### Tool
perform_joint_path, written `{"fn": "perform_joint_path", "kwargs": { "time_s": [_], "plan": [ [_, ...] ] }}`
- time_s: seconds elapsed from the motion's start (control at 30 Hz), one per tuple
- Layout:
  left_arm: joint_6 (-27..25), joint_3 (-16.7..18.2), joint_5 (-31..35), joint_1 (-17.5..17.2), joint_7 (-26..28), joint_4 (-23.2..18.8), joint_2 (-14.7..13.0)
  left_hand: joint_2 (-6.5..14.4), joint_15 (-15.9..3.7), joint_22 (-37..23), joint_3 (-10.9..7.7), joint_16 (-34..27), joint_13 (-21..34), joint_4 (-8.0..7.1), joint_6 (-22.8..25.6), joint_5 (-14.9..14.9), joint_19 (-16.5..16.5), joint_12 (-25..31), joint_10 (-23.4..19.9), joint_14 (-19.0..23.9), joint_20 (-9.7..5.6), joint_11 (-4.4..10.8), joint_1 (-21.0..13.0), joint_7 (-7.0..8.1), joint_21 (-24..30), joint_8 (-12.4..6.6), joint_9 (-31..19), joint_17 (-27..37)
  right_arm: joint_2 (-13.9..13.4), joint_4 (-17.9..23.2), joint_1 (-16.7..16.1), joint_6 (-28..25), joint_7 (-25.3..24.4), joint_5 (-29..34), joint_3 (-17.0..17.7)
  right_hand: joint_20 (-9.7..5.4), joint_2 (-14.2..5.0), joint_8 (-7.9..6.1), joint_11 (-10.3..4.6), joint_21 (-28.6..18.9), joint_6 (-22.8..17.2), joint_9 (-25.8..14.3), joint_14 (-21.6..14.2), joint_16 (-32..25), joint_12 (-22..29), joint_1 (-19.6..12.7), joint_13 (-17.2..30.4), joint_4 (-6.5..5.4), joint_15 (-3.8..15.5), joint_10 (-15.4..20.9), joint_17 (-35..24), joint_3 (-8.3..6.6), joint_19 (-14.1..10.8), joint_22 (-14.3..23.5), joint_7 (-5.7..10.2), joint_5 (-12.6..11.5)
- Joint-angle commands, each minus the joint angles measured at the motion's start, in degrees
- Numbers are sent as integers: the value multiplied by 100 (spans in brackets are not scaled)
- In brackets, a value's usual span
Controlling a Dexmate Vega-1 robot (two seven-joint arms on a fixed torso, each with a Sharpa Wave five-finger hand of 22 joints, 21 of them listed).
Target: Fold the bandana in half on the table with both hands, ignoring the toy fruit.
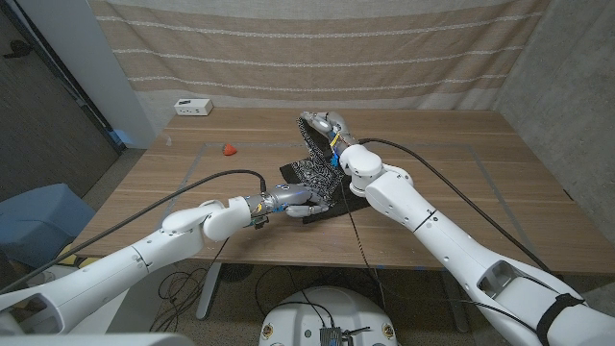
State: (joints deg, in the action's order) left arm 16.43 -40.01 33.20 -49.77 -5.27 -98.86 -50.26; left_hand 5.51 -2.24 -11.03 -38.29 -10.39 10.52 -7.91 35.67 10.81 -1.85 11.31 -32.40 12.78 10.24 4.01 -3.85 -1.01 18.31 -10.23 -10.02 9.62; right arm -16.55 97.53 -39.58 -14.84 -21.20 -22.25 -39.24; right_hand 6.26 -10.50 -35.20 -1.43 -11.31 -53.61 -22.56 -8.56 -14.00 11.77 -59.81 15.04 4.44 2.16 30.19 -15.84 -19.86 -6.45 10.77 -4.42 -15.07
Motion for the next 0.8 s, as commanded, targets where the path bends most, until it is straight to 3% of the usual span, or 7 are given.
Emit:
{"fn": "perform_joint_path", "kwargs": {
  "time_s": [0.03, 0.3, 0.37, 0.43, 0.47, 0.63, 0.8],
  "plan": [
    [-17, -2, 6, -7, 29, 19, 1, 77, -87, -10, -52, 16, 33, 15, -14, 32, -17, 22, -32, -35, 23, -44, 47, -4, -34, -45, -25, 6, 433, -984, 441, 64, 154, 401, -491, 35, -7, 2, 6, -43, -11, 17, -30, -25, 36, -95, 6, 6, -31, 81, -6, -50, -1, 8, -45, -19],
    [-54, 17, 0, -24, 42, 6, -18, 77, -78, -11, -60, 17, 34, 20, -25, 32, -25, 22, -26, -41, 23, -47, 47, 6, -41, -44, -25, 5, 560, -1429, 612, 94, 434, 593, -710, 95, 4, 47, 37, -68, -3, 90, -43, -37, 34, -108, -1, 5, -101, 68, 6, -41, -25, 6, -31, -1],
    [-46, 17, 13, -17, 54, 7, -20, 77, -80, -11, -63, 17, 34, 22, -29, 31, -28, 22, -22, -42, 24, -33, 47, 0, -44, -44, -25, 5, 542, -1476, 647, 71, 652, 513, -712, 182, 0, 136, 156, -78, 106, 157, -16, -28, 13, -139, -12, 23, -198, -8, 16, -53, -29, 4, -35, 20],
    [-29, 17, 16, -8, 64, 15, -19, 77, -80, -11, -64, 17, 34, 24, -31, 31, -26, 21, -21, -42, 27, -34, 46, -2, -46, -44, -25, 5, 519, -1500, 673, 61, 807, 470, -716, 225, -28, 333, 203, -72, 378, 272, 88, 4, -14, -150, -29, 15, -294, -144, 18, -85, 21, 6, 36, 87],
    [-31, 16, 24, -4, 64, 13, -20, 77, -74, -11, -66, 17, 34, 25, -31, 31, -27, 27, -34, -41, 25, -27, 46, -5, -47, -44, -25, 4, 491, -1508, 700, 55, 914, 449, -722, 255, -1, 596, 278, -68, 731, 421, 174, 24, -29, -54, -48, -55, -375, -313, 12, -61, 85, 8, 131, 192],
    [-8, 10, 43, 17, 76, 29, -13, 76, -79, -11, -72, 18, 34, 31, -37, 31, -31, 28, -34, -46, 24, -50, 43, -2, -52, -44, -25, 4, 334, -1520, 732, 255, 1409, 278, -645, 554, 392, 1404, 529, -48, 1490, 928, 282, 96, 19, 949, -127, -447, -638, -725, 59, 508, 328, 11, 69, 416],
    [18, 2, 72, 40, 81, 27, -9, 81, -76, -11, -79, 16, 33, 36, -41, 32, -31, 22, -18, -42, 26, -43, 39, 2, -57, -44, -24, 3, 292, -1582, 602, 719, 1650, 30, -416, 604, 591, 1749, 719, -17, 1696, 1098, 338, 121, 22, 1728, -167, -750, -788, -964, 61, 906, 578, 18, -23, 424]
  ]
}}
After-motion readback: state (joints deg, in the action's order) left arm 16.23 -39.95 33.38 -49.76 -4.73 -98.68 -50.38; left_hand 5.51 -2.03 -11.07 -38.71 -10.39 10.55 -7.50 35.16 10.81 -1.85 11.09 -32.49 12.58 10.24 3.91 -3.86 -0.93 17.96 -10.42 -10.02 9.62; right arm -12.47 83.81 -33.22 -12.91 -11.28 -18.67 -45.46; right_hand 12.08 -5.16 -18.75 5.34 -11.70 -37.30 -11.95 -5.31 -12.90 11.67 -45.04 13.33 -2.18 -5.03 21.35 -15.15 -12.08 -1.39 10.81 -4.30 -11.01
